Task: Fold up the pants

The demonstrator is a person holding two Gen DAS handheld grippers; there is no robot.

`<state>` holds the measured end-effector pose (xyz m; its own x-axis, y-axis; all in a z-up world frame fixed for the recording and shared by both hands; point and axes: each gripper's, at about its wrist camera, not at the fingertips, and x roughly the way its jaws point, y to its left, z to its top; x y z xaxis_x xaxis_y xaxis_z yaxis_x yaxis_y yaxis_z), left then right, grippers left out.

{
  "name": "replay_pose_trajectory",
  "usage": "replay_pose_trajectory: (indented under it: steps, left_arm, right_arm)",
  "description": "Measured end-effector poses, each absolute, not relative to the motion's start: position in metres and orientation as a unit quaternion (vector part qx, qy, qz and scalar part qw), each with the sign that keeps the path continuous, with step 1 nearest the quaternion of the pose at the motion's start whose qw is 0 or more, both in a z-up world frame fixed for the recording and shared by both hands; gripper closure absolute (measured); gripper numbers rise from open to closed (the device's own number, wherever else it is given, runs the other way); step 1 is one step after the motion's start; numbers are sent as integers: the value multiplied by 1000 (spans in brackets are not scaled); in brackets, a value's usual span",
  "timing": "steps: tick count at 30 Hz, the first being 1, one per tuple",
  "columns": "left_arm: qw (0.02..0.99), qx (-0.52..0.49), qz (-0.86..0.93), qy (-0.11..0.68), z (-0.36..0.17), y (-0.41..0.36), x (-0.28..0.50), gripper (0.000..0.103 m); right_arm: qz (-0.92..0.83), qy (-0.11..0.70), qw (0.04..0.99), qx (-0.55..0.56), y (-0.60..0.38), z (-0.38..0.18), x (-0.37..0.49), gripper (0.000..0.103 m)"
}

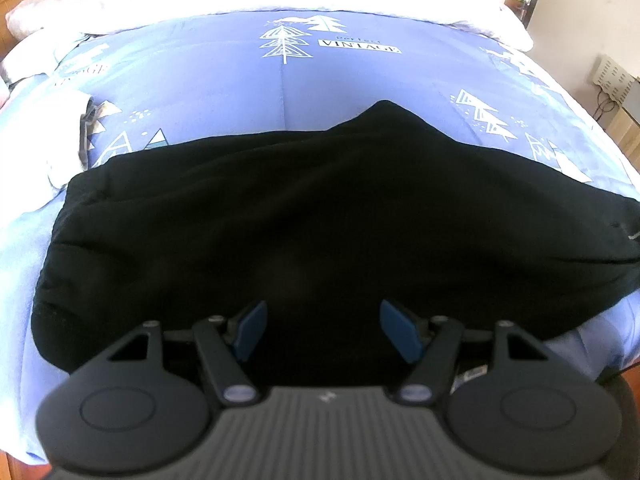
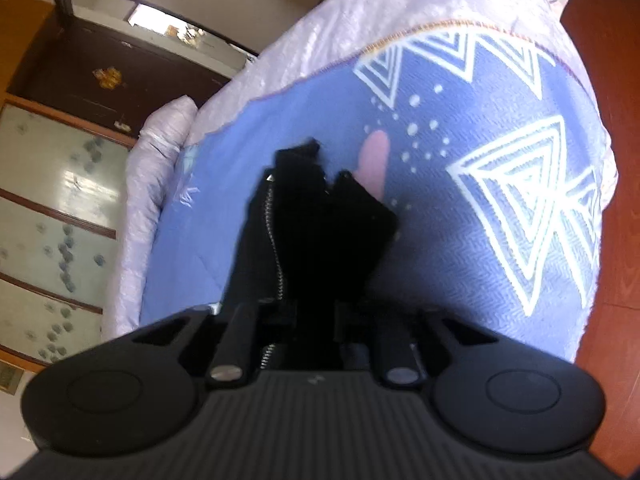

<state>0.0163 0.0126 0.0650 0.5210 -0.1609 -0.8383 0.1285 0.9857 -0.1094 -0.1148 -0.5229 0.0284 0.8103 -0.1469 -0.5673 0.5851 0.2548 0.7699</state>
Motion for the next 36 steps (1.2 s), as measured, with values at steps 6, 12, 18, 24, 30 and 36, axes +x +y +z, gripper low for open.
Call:
replay_pose_trajectory:
  steps: [6,12,18,24,30,36]
  left_arm:
    - [873,-28,-103,475,80,7,32,39]
    - [862,-91,-154,474,95,-11,59,38]
    - [837,-148,-179,495,81,-28,83,35]
    - [806,-179,-160,541,42,-32,98,30]
    - [796,-185,-183,547,30,-42,106,21]
    - [783,-197,-207,553,29,-56,107,14]
  right_arm:
    - [-190,189,836,479,-488,68,-112,88]
    - [-90,219,920,311,-391,120,-82,88]
    - [61,296,945,127,-257,122,-46,89]
    - [67,343,930,-114,-154,48,-40,84]
    - [68,330,930,-150,-153,46,-52,86]
    - [74,276,943,-172,-147,56,-69,86]
